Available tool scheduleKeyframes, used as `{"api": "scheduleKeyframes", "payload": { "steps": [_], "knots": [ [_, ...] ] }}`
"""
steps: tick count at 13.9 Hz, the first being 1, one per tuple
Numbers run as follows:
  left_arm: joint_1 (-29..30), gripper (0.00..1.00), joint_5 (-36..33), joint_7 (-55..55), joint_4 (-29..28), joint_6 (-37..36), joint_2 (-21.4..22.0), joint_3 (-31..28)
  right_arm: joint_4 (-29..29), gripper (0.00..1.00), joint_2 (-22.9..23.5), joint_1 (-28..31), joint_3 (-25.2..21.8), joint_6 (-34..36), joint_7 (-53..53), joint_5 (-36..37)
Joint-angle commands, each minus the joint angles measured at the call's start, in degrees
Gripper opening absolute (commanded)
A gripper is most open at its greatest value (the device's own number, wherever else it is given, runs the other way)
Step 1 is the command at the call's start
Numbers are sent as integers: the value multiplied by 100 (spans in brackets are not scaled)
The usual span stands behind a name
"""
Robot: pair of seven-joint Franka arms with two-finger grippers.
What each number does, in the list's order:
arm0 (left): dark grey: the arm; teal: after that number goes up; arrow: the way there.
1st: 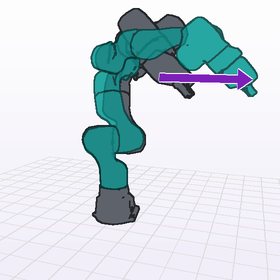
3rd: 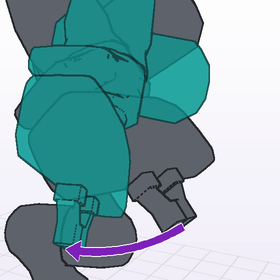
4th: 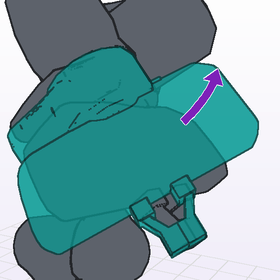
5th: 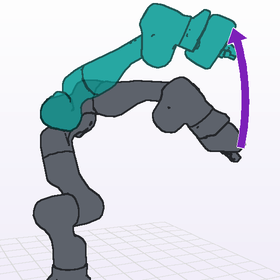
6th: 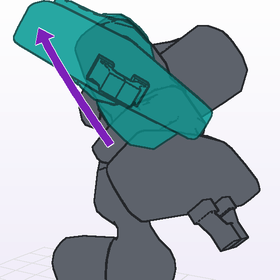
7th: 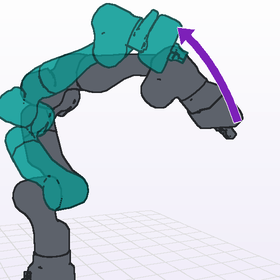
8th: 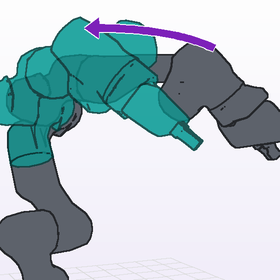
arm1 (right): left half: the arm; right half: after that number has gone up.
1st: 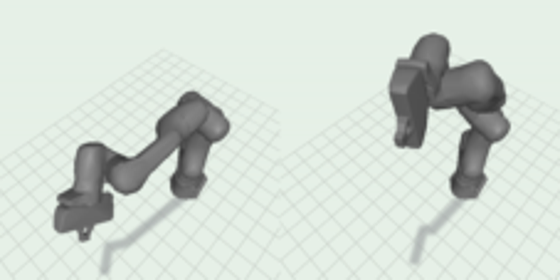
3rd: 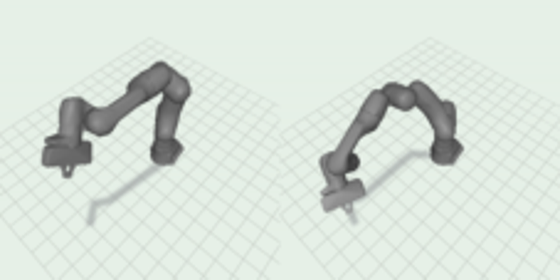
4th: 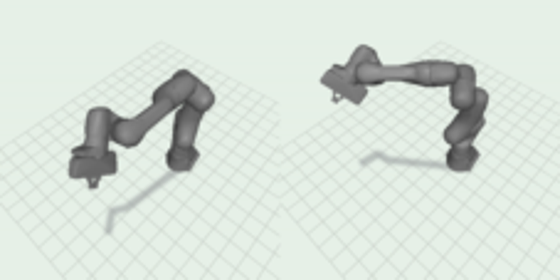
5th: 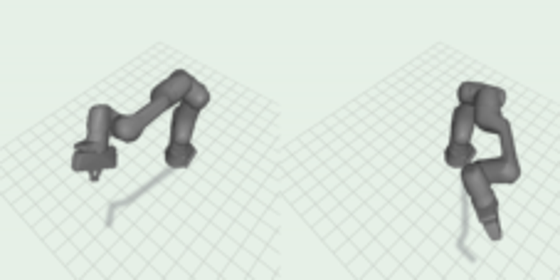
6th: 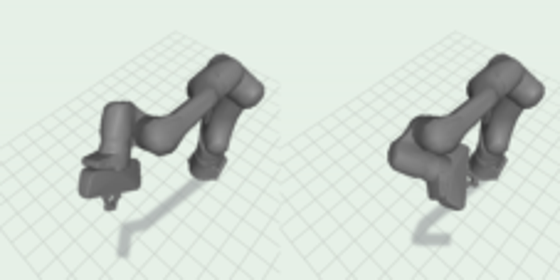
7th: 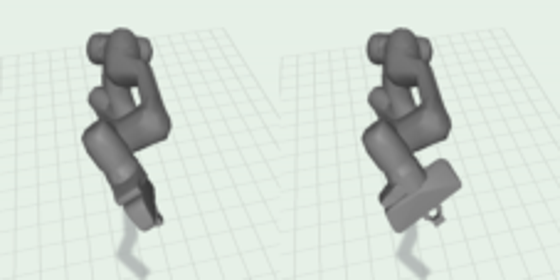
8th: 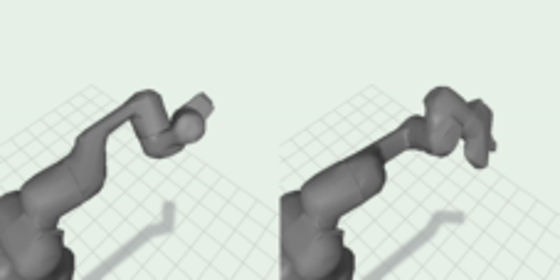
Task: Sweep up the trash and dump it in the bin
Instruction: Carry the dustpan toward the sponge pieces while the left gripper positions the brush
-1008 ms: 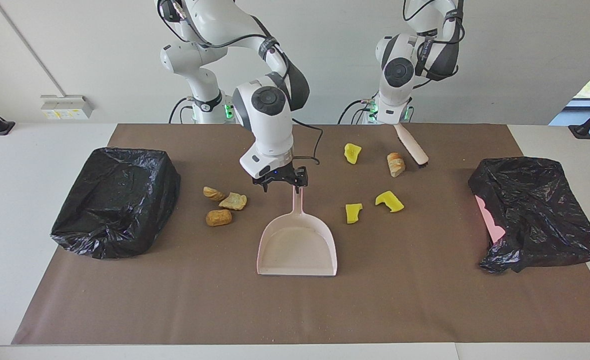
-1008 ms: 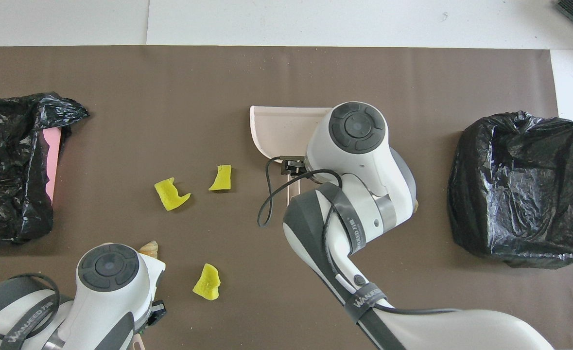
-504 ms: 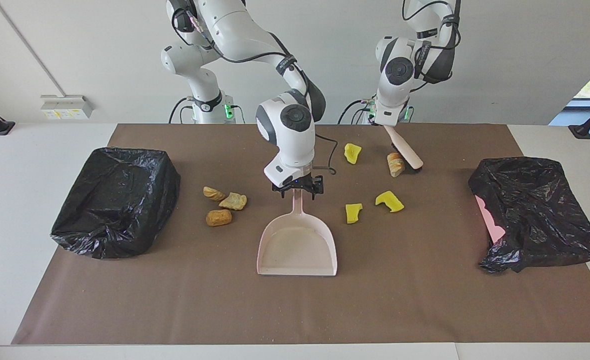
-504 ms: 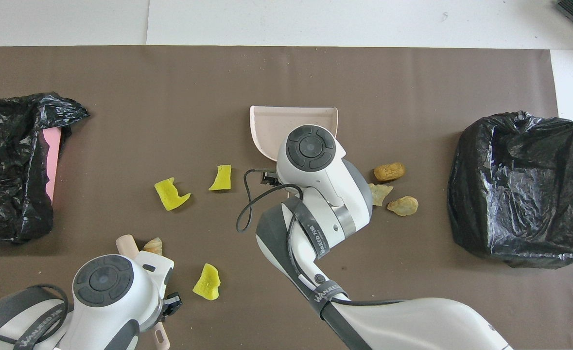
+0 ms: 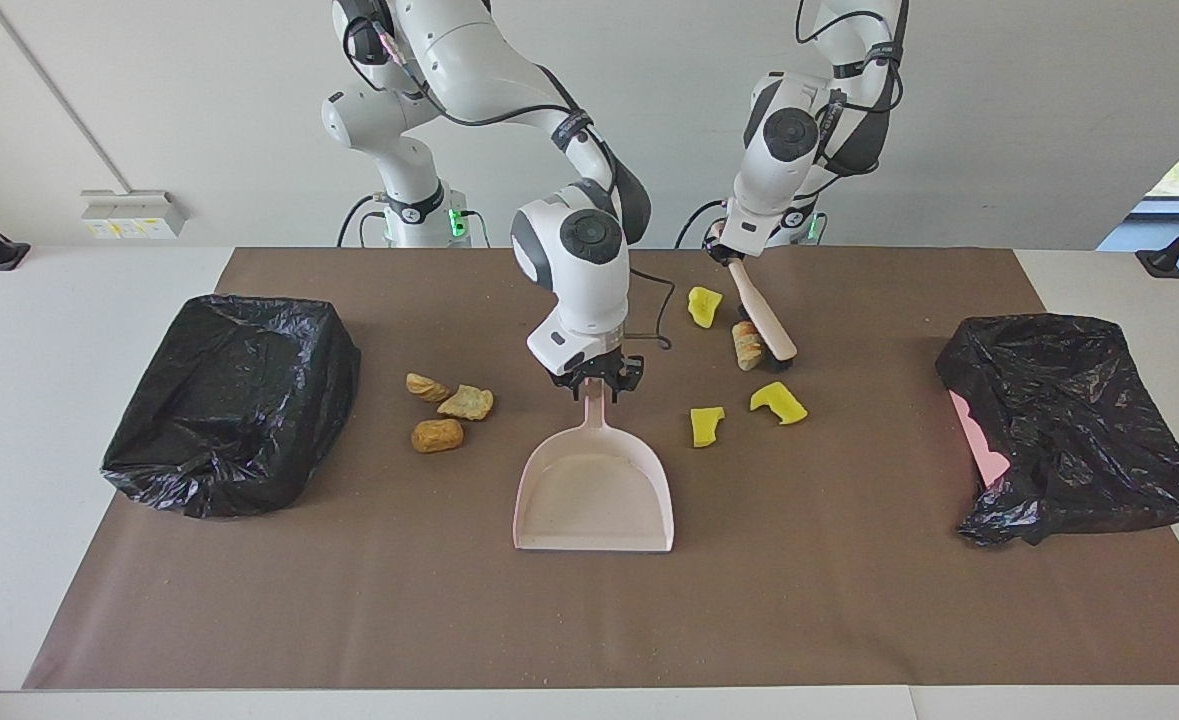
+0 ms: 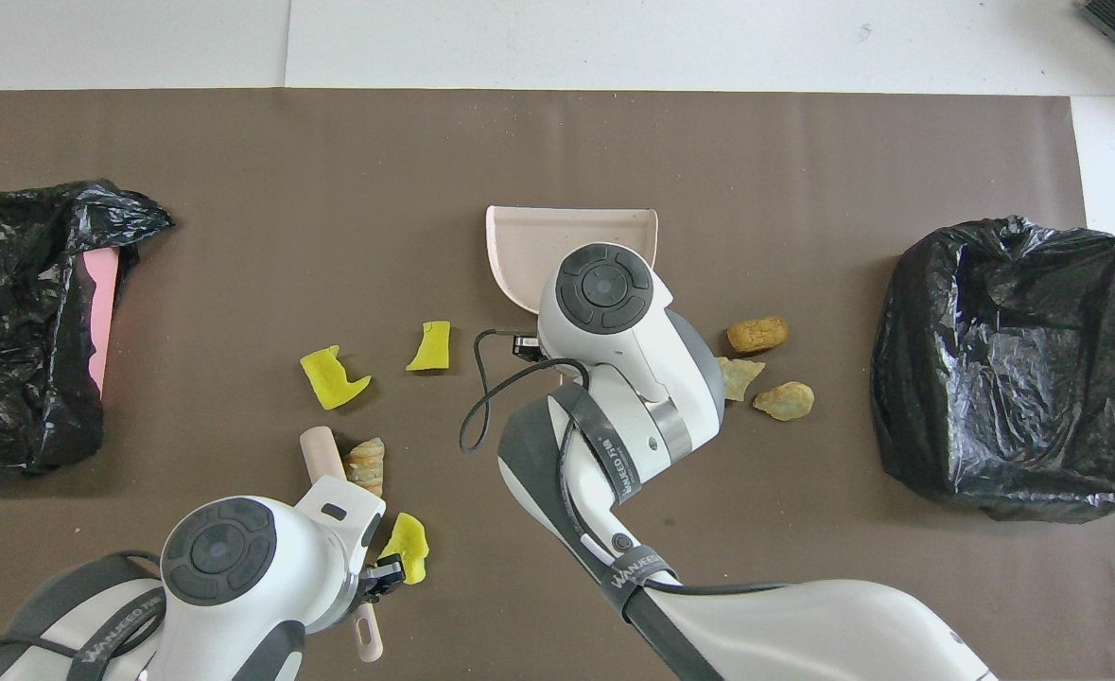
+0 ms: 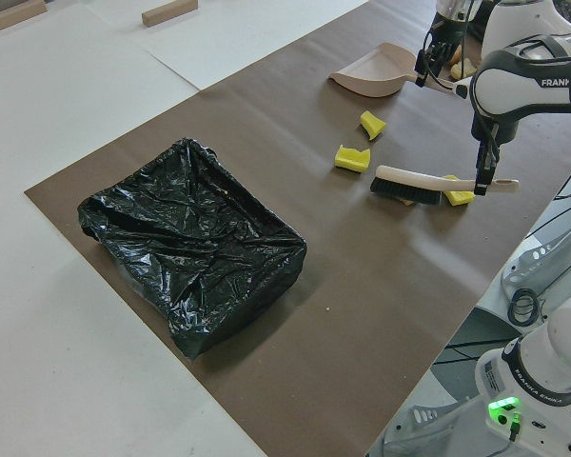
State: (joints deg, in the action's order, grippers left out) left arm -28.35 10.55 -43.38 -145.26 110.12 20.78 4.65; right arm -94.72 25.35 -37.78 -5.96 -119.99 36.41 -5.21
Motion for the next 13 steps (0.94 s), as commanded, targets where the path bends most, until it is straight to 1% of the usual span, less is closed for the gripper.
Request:
{"api": "scheduleKeyframes", "payload": {
  "steps": [1,2,3,5,7,9,10,11,12,13],
  "knots": [
    [-13,0,105,223,584,-480,-145,-78,77,0,40,61,25,3,-37,-6],
    [135,0,96,503,777,-866,-136,-87,85,0,48,61,25,-6,-185,-6],
    [415,0,96,801,919,-1209,-170,-87,85,0,48,69,25,-15,-543,-76],
    [584,0,-87,945,903,-1283,-171,-96,85,0,-4,104,25,28,-1142,-33],
    [926,0,-482,901,824,-1064,-162,-96,16,0,-293,192,-1,395,-2054,11],
    [1234,0,-572,971,544,-364,-214,-96,-212,0,-775,323,-37,818,-2671,46],
    [1209,0,-572,971,368,14,-380,-87,-501,0,-1169,429,-37,863,-3239,81],
    [1166,0,-572,954,288,253,-486,-87,-878,0,-1573,543,-37,890,-3854,82],
    [1156,0,-572,954,279,334,-522,-79,-1238,0,-1952,605,-37,951,-4374,82],
    [1122,0,-572,971,278,387,-531,-70,-1477,0,-2234,597,-37,1039,-4684,99]
  ]
}}
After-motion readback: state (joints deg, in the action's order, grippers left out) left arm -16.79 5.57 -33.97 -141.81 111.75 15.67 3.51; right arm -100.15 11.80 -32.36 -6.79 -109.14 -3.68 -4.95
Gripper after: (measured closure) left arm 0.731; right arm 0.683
